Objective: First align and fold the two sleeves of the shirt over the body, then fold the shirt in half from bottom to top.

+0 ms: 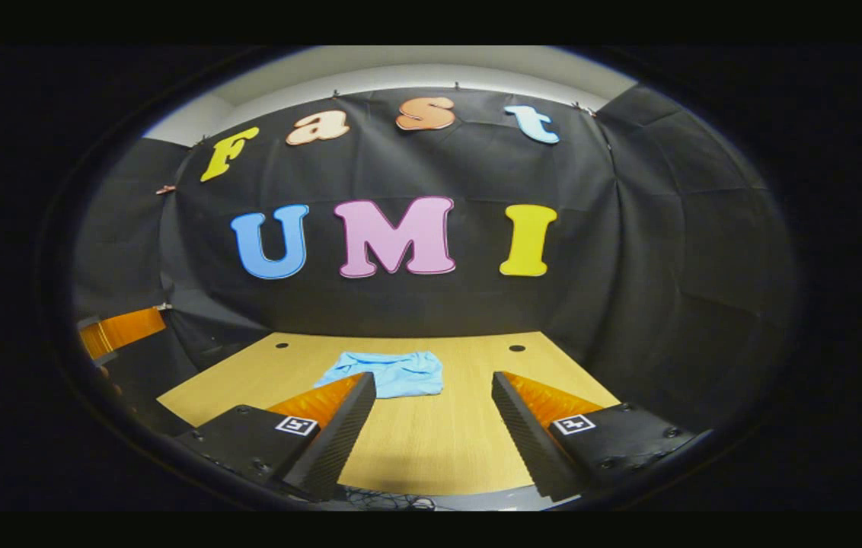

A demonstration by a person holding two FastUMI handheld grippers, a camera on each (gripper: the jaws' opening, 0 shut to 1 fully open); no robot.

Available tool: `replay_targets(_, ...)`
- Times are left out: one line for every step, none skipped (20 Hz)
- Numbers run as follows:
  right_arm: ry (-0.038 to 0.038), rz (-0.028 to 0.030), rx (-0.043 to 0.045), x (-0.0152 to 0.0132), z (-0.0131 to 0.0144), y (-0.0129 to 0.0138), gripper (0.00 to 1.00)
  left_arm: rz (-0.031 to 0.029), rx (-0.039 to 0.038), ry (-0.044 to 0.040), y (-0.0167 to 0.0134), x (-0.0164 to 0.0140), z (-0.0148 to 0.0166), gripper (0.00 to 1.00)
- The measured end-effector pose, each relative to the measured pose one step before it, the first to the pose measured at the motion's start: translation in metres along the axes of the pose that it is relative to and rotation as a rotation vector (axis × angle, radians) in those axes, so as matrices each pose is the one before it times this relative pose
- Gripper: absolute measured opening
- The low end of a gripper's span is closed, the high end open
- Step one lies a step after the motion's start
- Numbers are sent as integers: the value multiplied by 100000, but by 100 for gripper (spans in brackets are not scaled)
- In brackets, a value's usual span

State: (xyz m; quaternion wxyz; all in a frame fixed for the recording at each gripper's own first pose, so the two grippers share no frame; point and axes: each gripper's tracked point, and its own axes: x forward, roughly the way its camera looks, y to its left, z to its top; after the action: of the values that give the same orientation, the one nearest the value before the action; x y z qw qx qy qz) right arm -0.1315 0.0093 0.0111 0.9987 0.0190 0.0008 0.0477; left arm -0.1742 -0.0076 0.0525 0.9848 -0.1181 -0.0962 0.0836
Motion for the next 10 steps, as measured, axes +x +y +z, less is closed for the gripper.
replay_targets(-1571,271,351,-34,389,165,95,825,252,-1068,207,111,211,97)
replay_targets(-1169,490,931,100,371,272,96,-512,-888,207,-474,-161,-199,97)
replay_targets(-889,877,905,47,359,478,95,-954,-916,789,-434,-161,57,97)
replay_targets(-927,1382,456,188,320,636,96,665,338,-47,-20,-268,277,97)
replay_targets(-1185,1376,-408,136,268,635,96,1712,1590,-901,507,-91,478,97)
replay_targets(-1137,1376,-1104,190,210,510,95,1944,2312,-1913,800,35,193,97)
replay_targets(-140,1467,-1123,186,-144,526,95,1164,2010,-1763,484,-93,360,97)
replay_targets(377,1350,-712,168,-216,496,96,-42,872,178,-213,-125,-319,97)
replay_targets(124,872,-162,-33,-60,313,96,-473,236,1223,-180,-283,-381,96)
replay_targets(-323,515,187,-14,96,213,96,284,-224,913,197,-153,-256,97)
